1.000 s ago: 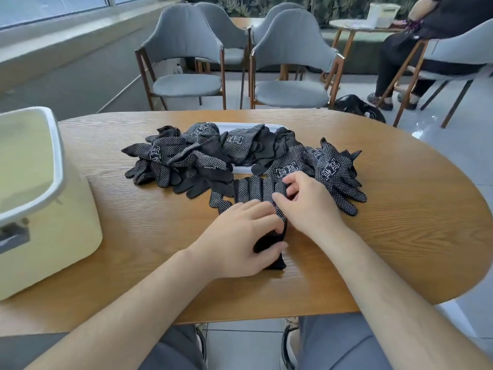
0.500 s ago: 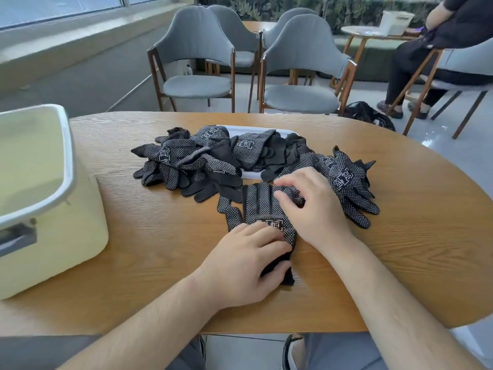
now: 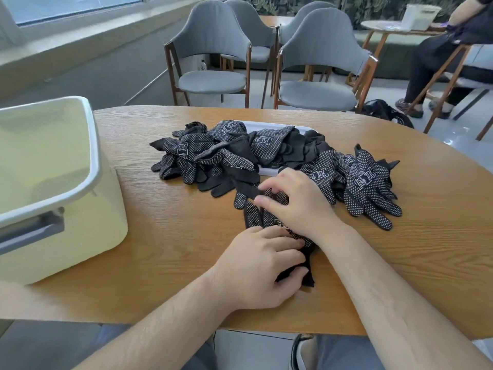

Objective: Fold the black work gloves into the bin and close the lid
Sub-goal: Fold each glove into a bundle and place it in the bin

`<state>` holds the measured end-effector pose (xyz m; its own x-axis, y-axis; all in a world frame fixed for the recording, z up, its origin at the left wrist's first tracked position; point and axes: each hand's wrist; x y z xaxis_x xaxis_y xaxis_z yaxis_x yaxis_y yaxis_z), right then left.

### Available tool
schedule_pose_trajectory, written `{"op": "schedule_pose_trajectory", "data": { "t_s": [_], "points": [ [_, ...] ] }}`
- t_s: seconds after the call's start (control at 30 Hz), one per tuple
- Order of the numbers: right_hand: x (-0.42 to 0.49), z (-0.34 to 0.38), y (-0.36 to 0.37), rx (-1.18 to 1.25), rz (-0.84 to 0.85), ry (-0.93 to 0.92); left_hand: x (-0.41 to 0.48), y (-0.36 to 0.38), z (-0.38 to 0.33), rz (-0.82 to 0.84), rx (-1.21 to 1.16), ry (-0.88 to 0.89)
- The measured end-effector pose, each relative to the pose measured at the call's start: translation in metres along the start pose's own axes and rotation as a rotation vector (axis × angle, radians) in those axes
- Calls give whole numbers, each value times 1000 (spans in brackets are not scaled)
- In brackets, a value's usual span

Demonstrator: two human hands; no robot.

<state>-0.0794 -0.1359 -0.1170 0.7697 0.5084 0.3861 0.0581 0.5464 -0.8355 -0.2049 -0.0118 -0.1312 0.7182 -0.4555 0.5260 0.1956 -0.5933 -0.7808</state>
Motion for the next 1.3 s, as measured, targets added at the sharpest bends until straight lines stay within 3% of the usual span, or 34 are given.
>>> {"op": "schedule_pose_trajectory", "data": {
  "t_s": [0.13,0.47,0.63,0.8,1.07,1.2,1.3],
  "points": [
    [4,-10,-3,-89,-17,107,2,-1,2,-51,-70,-48],
    [3,-4,5,-89,-90,30,4,0,3,-24,-23,-5],
    [3,-13,-3,-135,-159,111,4,1,2,-92,-15,-63],
    [-4,-20,-5,-185,-61,147,5,5,6,-113,104,-224],
    [-3,-18,-4,-103,-156,79,4,6,7,-71,115,-237],
    [0,-18,1,-110,-71,96,4,6,6,-81,136,-255],
    [0,-22,-5,-109,-112,120,4,5,5,-87,152,-296]
  ]
}}
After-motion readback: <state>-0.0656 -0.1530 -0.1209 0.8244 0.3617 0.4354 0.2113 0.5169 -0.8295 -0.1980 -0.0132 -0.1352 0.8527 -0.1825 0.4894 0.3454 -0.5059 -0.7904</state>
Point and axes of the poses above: each hand's wrist, its own x-axis towards the middle knuckle, its own y-axis out of the palm, z = x × y, and after that the axes turned 7 degrees about -x, right-handed
